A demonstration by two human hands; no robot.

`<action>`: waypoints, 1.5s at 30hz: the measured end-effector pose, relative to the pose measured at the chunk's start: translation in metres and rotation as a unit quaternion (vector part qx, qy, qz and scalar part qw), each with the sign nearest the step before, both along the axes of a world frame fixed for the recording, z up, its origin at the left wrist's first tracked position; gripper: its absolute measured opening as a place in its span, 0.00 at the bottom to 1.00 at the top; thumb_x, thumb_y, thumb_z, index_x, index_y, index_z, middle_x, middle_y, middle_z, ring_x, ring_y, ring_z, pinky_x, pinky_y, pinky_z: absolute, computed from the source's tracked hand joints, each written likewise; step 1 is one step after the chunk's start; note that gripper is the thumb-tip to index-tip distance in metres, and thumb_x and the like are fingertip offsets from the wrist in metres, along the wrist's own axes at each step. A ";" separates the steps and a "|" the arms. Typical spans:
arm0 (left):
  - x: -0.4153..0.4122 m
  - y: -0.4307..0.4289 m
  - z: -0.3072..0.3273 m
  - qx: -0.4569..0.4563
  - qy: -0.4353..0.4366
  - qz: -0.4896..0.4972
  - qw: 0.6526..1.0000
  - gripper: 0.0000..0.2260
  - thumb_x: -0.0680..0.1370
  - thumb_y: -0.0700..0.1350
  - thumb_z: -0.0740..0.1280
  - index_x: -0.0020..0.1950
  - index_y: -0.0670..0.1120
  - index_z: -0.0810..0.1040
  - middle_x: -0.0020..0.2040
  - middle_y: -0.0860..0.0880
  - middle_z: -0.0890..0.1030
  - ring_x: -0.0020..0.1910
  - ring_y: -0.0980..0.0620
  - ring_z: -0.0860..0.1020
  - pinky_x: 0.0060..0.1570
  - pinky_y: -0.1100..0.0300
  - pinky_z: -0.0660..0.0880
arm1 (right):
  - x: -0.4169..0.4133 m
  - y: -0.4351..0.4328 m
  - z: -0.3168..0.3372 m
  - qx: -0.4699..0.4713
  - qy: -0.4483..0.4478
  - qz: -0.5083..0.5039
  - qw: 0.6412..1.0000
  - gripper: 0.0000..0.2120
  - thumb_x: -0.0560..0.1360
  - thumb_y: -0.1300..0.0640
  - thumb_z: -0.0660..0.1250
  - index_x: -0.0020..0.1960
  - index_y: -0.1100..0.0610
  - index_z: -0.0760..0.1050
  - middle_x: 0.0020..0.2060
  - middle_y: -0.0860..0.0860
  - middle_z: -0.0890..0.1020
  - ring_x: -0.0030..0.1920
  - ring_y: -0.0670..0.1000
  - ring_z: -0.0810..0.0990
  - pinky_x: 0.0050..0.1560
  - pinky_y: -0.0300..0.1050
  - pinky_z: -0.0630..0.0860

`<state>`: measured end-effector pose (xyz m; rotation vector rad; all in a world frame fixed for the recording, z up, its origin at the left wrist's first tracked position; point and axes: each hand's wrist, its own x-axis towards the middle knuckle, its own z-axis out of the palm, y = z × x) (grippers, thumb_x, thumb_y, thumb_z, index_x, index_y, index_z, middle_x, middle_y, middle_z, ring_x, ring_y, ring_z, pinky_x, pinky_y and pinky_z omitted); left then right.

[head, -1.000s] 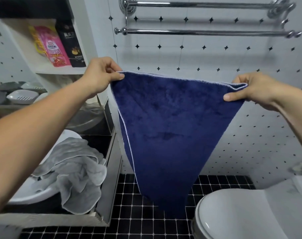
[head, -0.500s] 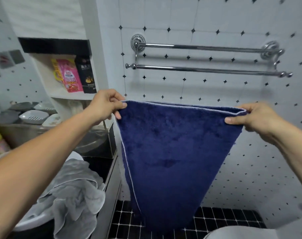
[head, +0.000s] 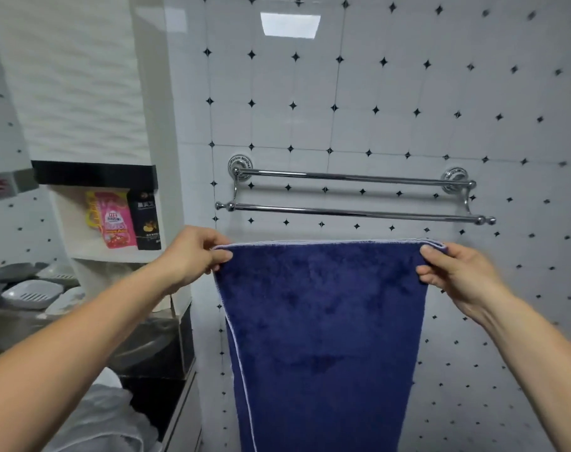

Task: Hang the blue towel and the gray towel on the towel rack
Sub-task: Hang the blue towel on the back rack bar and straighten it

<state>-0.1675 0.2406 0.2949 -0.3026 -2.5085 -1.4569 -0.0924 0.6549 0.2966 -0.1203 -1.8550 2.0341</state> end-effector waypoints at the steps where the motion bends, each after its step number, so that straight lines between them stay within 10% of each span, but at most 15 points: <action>1: -0.002 0.005 0.000 -0.041 0.013 0.017 0.999 0.03 0.75 0.36 0.71 0.43 0.43 0.82 0.34 0.46 0.81 0.31 0.53 0.74 0.31 0.64 0.72 | -0.002 0.003 -0.001 0.007 -0.005 -0.002 1.000 0.02 0.76 0.64 0.68 0.44 0.61 0.78 0.25 0.50 0.80 0.25 0.45 0.80 0.29 0.34 0.78; 7: -0.017 0.031 -0.005 -0.079 -0.003 0.090 0.993 0.07 0.80 0.47 0.63 0.47 0.44 0.71 0.34 0.39 0.82 0.25 0.43 0.80 0.29 0.55 0.75 | -0.019 0.025 -0.006 0.039 -0.005 0.002 0.999 0.02 0.75 0.65 0.69 0.44 0.62 0.79 0.25 0.50 0.80 0.26 0.45 0.80 0.28 0.35 0.78; 15: -0.041 0.053 -0.014 0.156 -0.044 0.105 0.981 0.06 0.78 0.40 0.68 0.47 0.43 0.70 0.41 0.40 0.78 0.22 0.47 0.77 0.37 0.50 0.78 | -0.054 0.044 -0.014 -0.033 -0.026 -0.014 0.999 0.03 0.75 0.67 0.69 0.49 0.66 0.78 0.33 0.56 0.78 0.25 0.44 0.80 0.28 0.34 0.78; 24: -0.108 0.053 -0.042 0.446 -0.100 0.025 0.889 0.07 0.75 0.29 0.67 0.42 0.40 0.73 0.42 0.42 0.78 0.39 0.47 0.83 0.36 0.59 0.82 | -0.125 0.043 -0.031 -0.240 -0.039 -0.059 0.968 0.18 0.74 0.76 0.64 0.59 0.60 0.65 0.42 0.61 0.78 0.37 0.56 0.83 0.38 0.43 0.84; 28: -0.153 0.067 -0.043 0.505 -0.067 -0.001 0.861 0.09 0.76 0.25 0.61 0.43 0.35 0.78 0.40 0.42 0.83 0.43 0.46 0.82 0.36 0.60 0.81 | -0.167 0.041 -0.032 -0.281 0.002 -0.078 0.957 0.14 0.76 0.76 0.63 0.42 0.59 0.67 0.41 0.59 0.78 0.32 0.51 0.85 0.35 0.41 0.83; 45: -0.247 0.121 0.024 0.638 0.053 -0.325 0.696 0.17 0.68 0.29 0.59 0.53 0.39 0.78 0.50 0.46 0.82 0.59 0.47 0.79 0.65 0.55 0.72 | -0.278 0.060 0.021 -0.476 0.285 0.096 0.827 0.22 0.76 0.69 0.53 0.37 0.61 0.85 0.38 0.52 0.86 0.43 0.55 0.87 0.48 0.46 0.82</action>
